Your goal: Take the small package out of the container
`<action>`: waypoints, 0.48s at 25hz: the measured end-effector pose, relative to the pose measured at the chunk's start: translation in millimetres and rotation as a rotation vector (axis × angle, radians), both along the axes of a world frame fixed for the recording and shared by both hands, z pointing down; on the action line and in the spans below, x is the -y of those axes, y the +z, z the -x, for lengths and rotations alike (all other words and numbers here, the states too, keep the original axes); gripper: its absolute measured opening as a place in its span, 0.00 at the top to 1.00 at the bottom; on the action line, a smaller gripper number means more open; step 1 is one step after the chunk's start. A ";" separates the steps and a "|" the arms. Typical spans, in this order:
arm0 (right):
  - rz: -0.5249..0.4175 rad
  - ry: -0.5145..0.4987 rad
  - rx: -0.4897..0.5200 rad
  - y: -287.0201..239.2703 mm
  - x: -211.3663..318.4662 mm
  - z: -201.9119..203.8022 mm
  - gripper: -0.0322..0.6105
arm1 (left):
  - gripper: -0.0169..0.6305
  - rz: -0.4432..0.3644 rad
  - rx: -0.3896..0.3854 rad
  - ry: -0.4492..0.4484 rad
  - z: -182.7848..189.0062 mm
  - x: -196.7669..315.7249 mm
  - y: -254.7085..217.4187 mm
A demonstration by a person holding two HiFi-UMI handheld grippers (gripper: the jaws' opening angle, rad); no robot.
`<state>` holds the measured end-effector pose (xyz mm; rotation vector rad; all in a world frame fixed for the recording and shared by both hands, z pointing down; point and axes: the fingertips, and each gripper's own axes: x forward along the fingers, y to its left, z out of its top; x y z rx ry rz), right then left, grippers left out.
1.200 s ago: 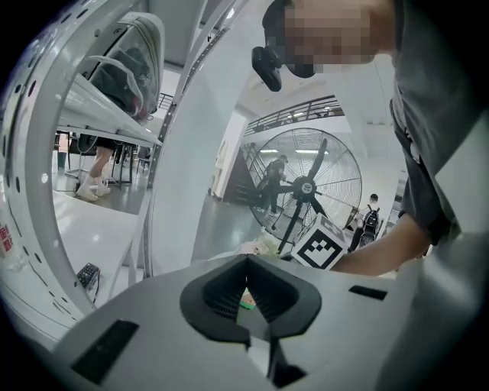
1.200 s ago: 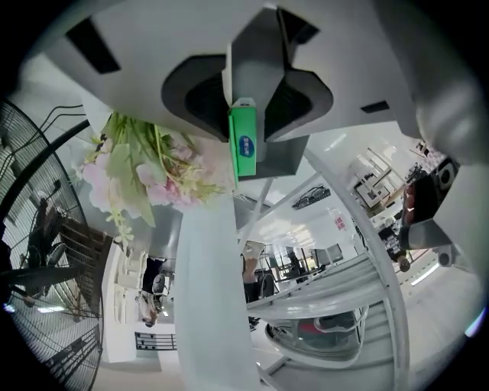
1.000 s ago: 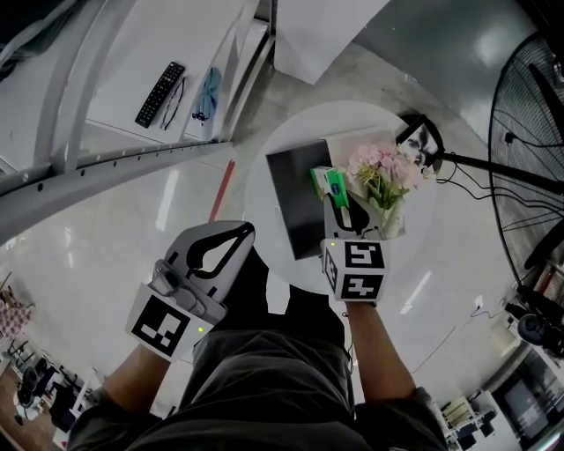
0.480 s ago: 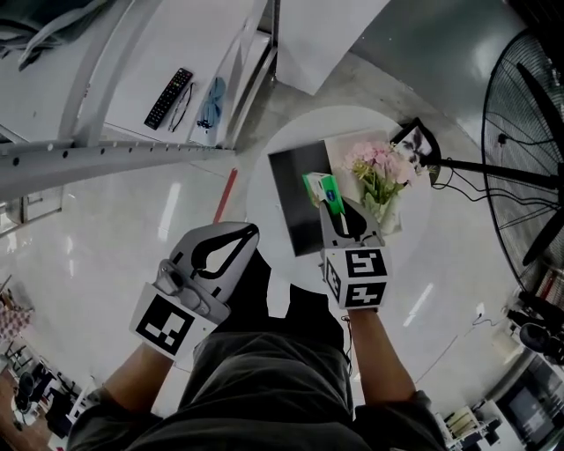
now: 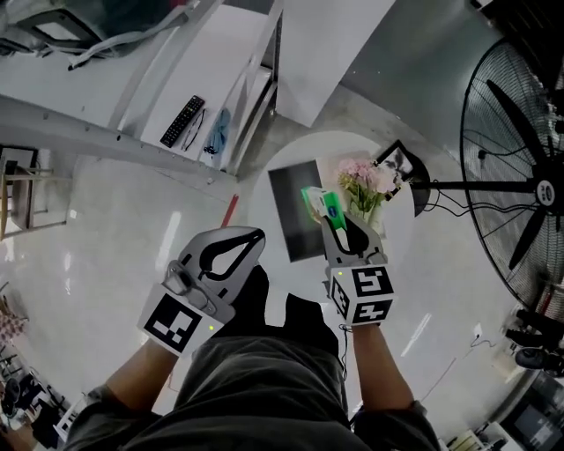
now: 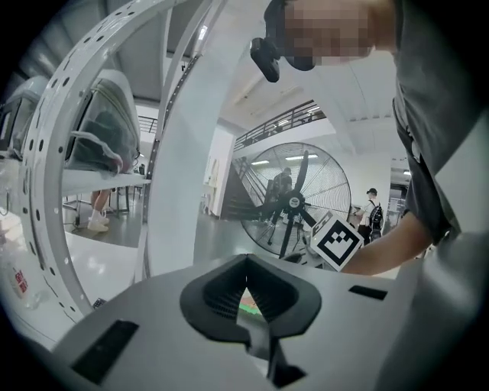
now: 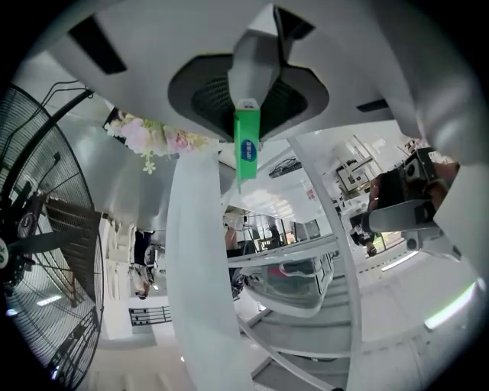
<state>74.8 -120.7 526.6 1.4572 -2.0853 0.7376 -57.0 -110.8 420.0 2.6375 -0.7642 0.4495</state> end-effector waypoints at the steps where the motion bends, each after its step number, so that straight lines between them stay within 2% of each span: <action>1: -0.011 -0.001 0.000 -7.1 0.1 -1.1 0.79 | 0.95 -0.012 -0.004 -0.002 -0.6 0.2 -6.7; 12: -0.153 -0.013 -0.001 -87.5 12.2 -10.3 0.79 | 0.95 -0.145 -0.043 -0.017 -8.6 5.4 -74.3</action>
